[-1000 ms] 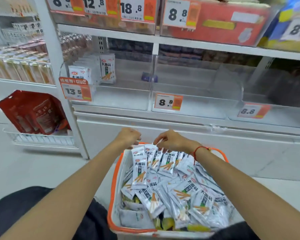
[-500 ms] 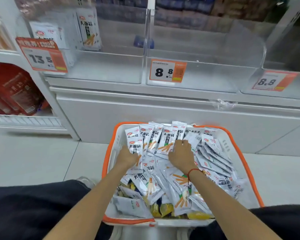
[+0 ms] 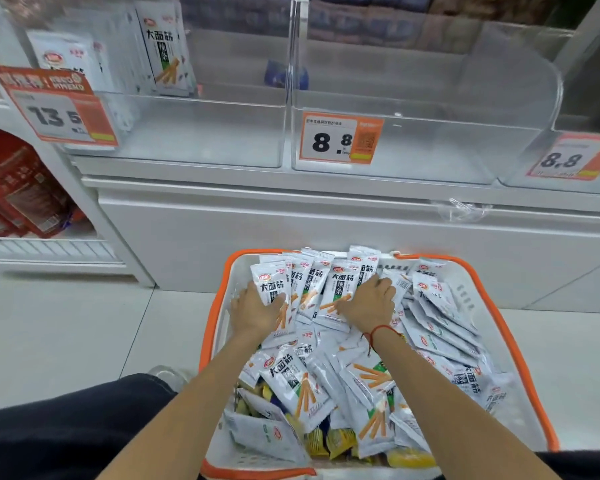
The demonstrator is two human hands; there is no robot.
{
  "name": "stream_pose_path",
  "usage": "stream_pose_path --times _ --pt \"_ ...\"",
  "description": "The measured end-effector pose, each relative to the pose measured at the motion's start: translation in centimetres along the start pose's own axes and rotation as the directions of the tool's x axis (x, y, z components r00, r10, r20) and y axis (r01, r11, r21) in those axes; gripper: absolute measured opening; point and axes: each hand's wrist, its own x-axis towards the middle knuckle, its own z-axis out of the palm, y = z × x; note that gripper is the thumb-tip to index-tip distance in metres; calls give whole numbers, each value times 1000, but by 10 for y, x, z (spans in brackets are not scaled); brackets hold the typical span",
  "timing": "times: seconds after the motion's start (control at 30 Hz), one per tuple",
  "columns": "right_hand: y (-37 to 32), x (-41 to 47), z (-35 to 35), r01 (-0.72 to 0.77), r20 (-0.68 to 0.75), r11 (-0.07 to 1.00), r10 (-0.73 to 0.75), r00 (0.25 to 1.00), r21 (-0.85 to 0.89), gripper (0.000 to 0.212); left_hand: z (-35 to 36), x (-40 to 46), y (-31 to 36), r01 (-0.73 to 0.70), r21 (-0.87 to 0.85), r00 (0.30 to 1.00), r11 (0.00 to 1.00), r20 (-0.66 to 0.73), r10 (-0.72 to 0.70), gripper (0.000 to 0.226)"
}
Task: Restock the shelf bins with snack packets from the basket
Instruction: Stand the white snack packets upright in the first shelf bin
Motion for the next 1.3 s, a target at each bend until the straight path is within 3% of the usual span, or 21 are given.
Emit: stream_pose_path --times 0.2,0.37,0.47,0.53,0.57,0.67,0.73,0.8,0.93,0.97,1.03,1.17,1.3 --pt "0 -2 -3 -33 24 998 32 999 45 67 -12 -14 24 81 -84 997 993 10 -81 62" --pt "6 -7 -7 93 101 991 -103 990 100 47 -20 -1 10 209 -503 964 838 248 -92 96" --pt "18 -8 -15 121 129 984 -137 982 128 18 -34 -26 16 338 -540 899 771 428 -94 49" --pt "23 -11 -24 131 143 975 -157 977 179 18 -35 -30 13 359 -541 866 761 496 -56 23" --pt "23 -14 -28 148 139 962 -183 973 227 16 -39 -34 14 346 -547 863 762 504 -30 19" --pt "21 -20 -39 191 145 881 -277 950 433 40 -50 -42 17 329 -559 873 762 488 -19 31" --pt "16 -24 -51 102 237 783 -305 922 613 48 -56 -47 16 328 -533 882 780 469 -51 39" --pt "8 -31 -67 -13 373 707 -357 856 707 42 -58 -48 12 297 -496 902 816 425 -71 44" --pt "-13 -57 -79 -71 559 704 -493 667 706 16 -59 -52 10 218 -551 940 806 342 -20 66" --pt "-17 -63 -76 -27 562 739 -489 667 673 15 -56 -50 9 212 -561 939 800 343 -9 77" --pt "-24 -68 -64 29 517 784 -436 737 620 26 -41 -35 -1 208 -579 943 788 333 -5 87" --pt "-31 -74 -40 2 349 753 -307 885 658 49 -50 -70 29 260 -605 926 753 377 -17 45" --pt "-32 -85 -27 120 219 749 -337 916 652 50 -45 -71 28 301 -583 891 755 455 -4 39"
